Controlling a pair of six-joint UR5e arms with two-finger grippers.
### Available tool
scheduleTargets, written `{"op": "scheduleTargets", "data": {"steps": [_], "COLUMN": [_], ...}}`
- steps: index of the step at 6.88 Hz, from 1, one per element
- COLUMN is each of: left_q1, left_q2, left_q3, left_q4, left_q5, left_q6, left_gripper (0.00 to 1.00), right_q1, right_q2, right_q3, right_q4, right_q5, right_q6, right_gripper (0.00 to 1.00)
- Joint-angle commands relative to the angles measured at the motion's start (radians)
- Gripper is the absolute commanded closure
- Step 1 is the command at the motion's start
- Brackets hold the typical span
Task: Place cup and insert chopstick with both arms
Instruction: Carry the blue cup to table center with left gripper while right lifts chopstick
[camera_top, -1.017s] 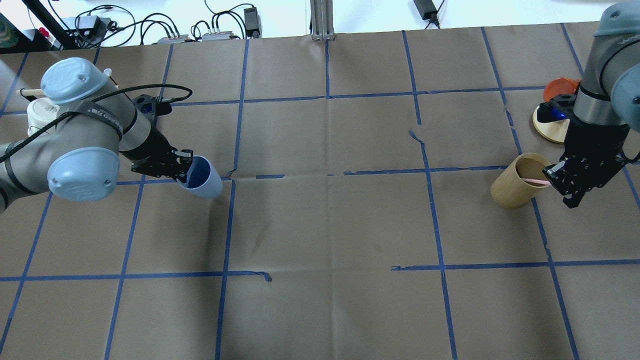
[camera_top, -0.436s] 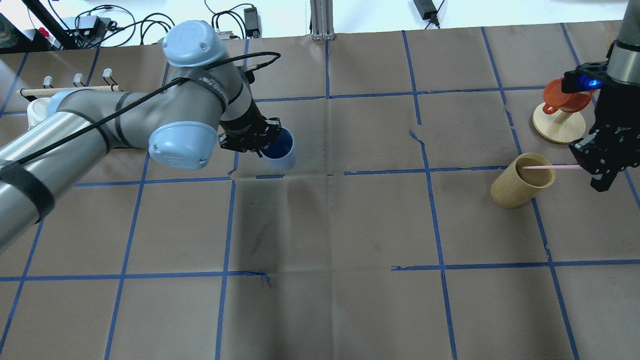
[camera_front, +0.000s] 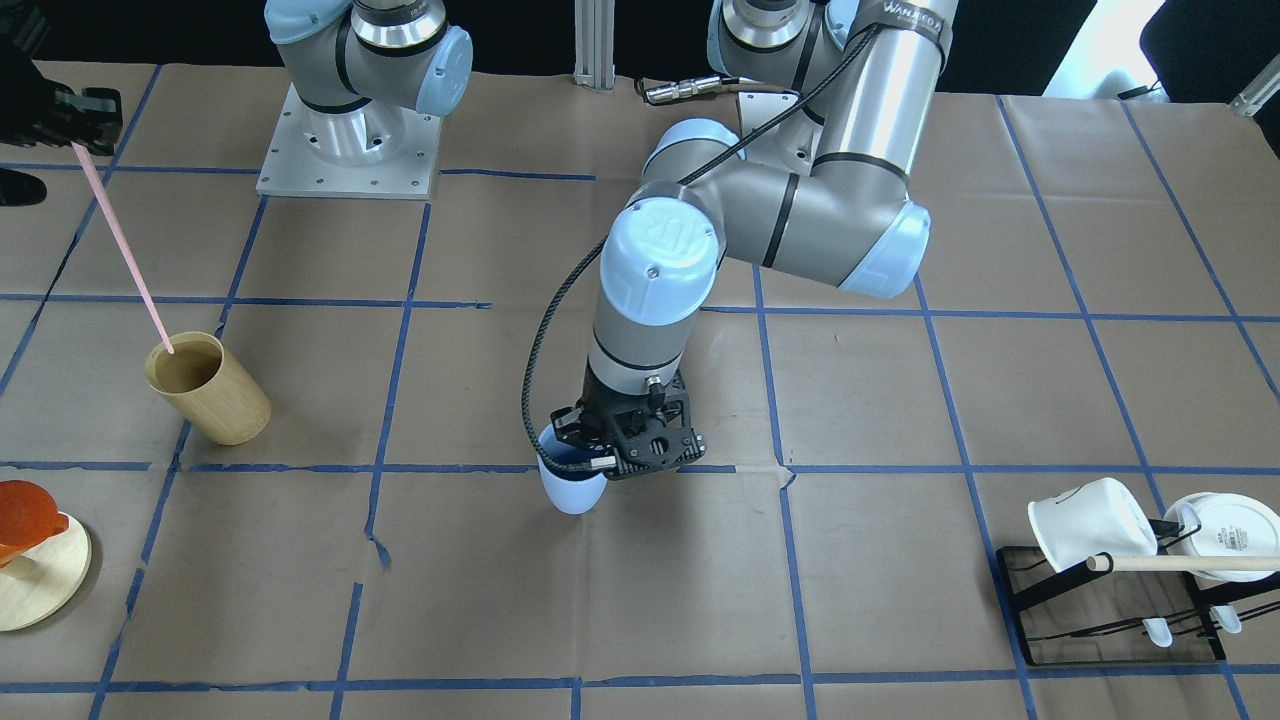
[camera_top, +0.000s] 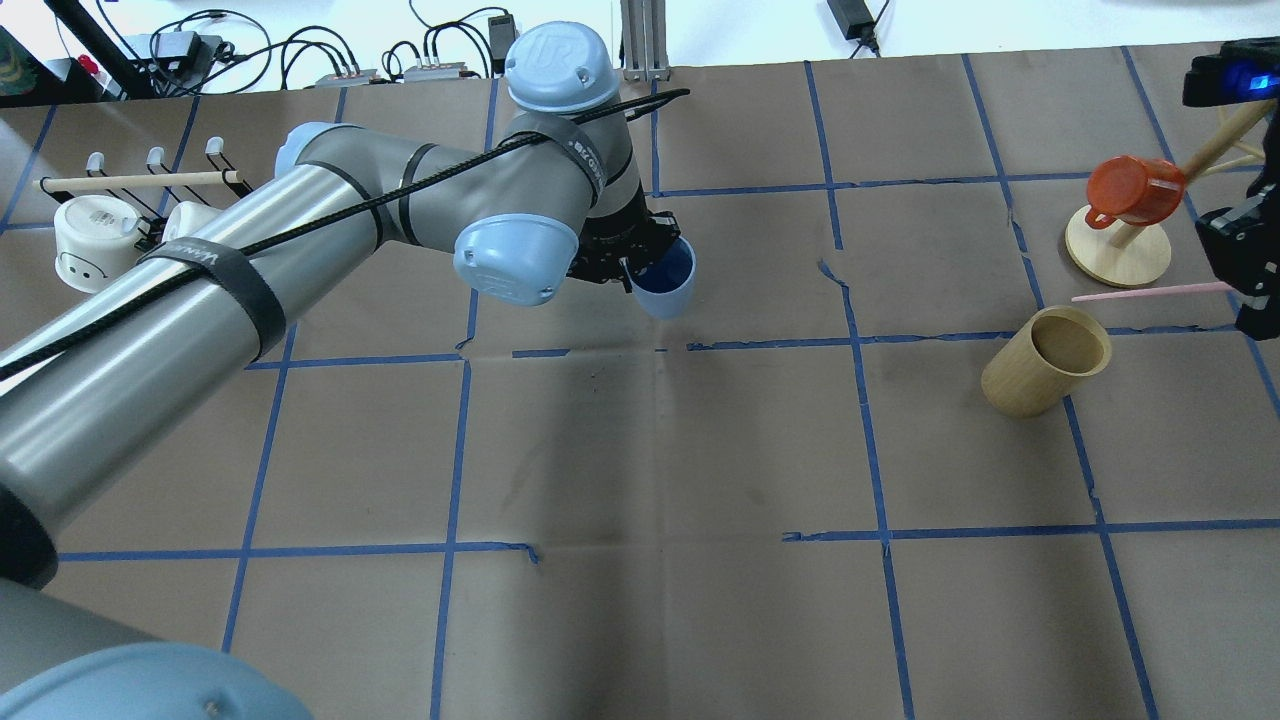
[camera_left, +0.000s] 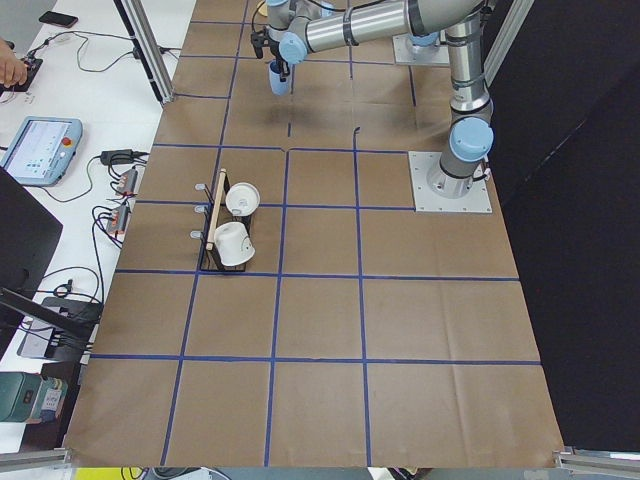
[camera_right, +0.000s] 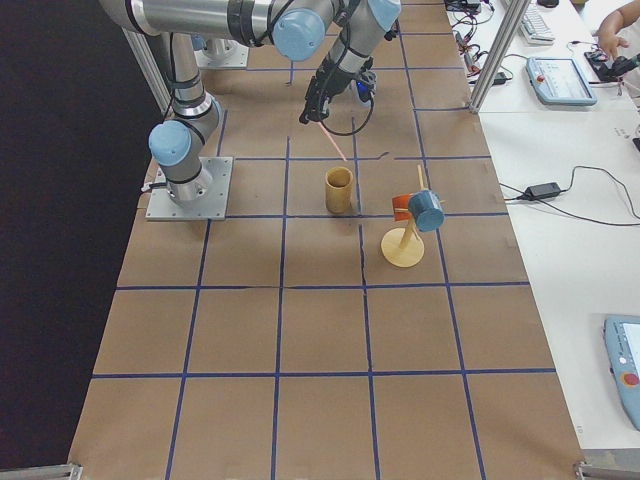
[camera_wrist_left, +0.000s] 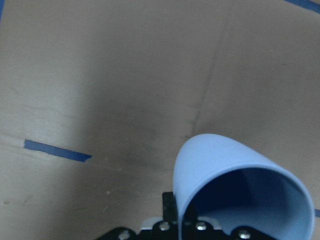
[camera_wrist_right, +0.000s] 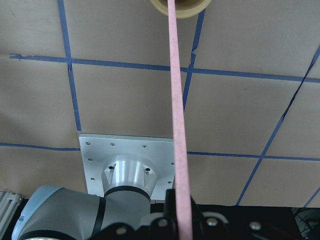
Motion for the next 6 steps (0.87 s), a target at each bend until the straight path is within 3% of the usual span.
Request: {"op": "scheduleTargets", "data": {"steps": [1,3,5,6], "left_q1": [-0.012,-0.012,-0.007,-0.004], "left_q2": [-0.017,0.000,0.006,0.003], "left_q3": [-0.008,-0.019,-0.019,-0.017], "left_q4": [-0.012,-0.072,-0.111,-0.108], "left_q5": [-0.002,0.007,0.011,0.024], "left_q6": [0.000,0.001,0.001,0.001], "left_gripper": [0.95,0.94,0.93,0.87], "right_q1": [0.004,0.054,0.183,0.217], "right_q2": [0.008,0.018,0.024,0.030], "right_q3": [-0.076,-0.093,-0.078,-0.076], "right_q4": [0.094,0.105,0.015,0.006], "right_q5": [0.030,0.073,0.143,0.195], "right_q6": [0.019,0.056,0.076,0.126], "right_gripper": [0.97,0.98,0.98,0.99]}}
